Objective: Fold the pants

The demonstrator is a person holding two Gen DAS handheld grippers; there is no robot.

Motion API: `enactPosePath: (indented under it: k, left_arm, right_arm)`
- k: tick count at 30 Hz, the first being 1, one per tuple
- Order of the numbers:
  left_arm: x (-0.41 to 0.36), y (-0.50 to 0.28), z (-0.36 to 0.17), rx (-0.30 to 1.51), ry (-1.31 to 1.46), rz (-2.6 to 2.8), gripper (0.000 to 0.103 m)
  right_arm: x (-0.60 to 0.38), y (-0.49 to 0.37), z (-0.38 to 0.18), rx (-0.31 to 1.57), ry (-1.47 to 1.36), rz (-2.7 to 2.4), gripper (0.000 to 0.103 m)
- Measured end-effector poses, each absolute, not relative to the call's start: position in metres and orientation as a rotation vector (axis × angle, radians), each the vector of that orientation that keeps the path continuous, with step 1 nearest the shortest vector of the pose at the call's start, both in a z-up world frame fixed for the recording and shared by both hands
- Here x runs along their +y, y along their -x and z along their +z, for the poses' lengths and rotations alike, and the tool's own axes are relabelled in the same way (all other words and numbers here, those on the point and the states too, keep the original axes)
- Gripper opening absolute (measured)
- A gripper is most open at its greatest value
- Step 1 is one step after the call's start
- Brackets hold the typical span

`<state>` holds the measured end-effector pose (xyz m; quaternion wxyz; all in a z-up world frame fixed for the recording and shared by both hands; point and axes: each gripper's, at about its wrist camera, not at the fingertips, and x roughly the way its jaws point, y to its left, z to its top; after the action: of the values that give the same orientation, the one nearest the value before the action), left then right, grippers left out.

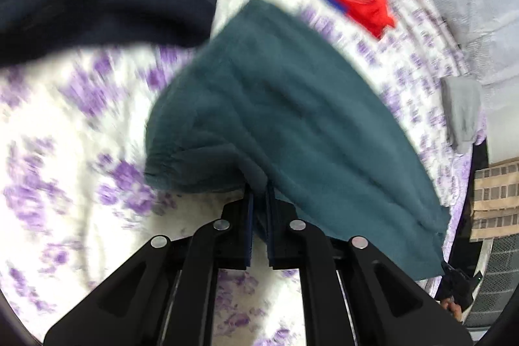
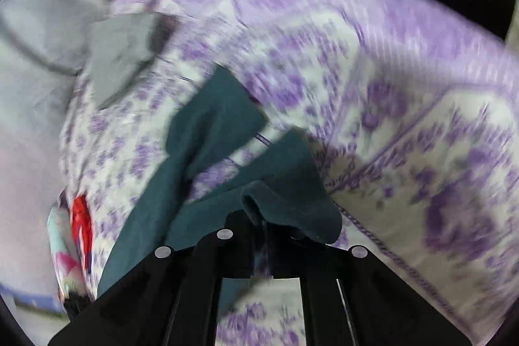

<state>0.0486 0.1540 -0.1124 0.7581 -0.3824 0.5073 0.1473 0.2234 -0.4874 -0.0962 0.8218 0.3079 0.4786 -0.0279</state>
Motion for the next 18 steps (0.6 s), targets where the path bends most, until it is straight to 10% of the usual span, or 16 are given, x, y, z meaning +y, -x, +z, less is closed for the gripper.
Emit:
enactPosePath:
  k: [7,10,18]
  left_arm:
    - [0.16,-0.003,-0.093,1.137,0.753,0.294,0.005]
    - [0.16,0.019,-0.119,1.209,0.731,0.325,0.007]
    - [0.188,0.041,-0.112,1.219,0.594,0.499,0.007]
  right_arm:
    - [-0.51,-0.162,-0.116,1.162,-0.527,-0.013,0.012]
    - [-0.533,-0.143,-0.137,1.2,-0.519,-0.148,0.045]
    - [-0.553,-0.158,-0.111,1.052,-0.468,-0.263,0.055]
